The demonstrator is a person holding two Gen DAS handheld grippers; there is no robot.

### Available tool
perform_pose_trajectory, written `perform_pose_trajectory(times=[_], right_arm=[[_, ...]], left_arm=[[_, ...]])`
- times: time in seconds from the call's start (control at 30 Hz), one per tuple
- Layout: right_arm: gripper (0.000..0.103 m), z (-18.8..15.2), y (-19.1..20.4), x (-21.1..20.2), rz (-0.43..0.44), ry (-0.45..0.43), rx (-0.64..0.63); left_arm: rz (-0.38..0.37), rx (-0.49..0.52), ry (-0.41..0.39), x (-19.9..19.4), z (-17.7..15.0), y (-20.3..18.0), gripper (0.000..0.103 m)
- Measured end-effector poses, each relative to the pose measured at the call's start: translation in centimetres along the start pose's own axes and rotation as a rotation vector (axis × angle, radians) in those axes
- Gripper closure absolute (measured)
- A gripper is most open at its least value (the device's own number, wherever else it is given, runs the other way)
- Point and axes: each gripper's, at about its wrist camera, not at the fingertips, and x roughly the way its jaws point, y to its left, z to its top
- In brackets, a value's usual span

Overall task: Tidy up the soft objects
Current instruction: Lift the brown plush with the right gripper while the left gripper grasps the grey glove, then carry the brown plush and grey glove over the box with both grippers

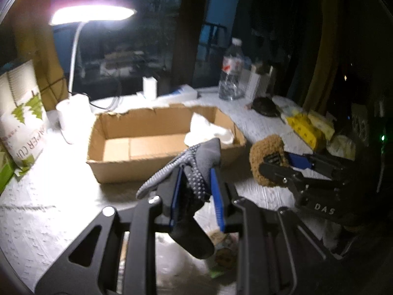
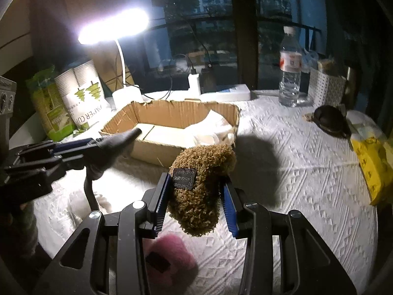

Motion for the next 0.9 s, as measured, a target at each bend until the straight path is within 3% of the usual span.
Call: perform_pose_trajectory(times=[0.4, 0.9], right_arm=[[0.061, 3.2, 2.2, 0.4, 0.01, -0.034, -0.047], [0.061, 5.6, 3.1, 2.4, 0.034, -0.049, -0.079]], left_arm=[[0.031, -0.03, -0.088, -2.3, 2.5, 4.1, 0.079], [0.039, -0.029, -0.153, -1.5, 4.8, 5.4, 0.078]])
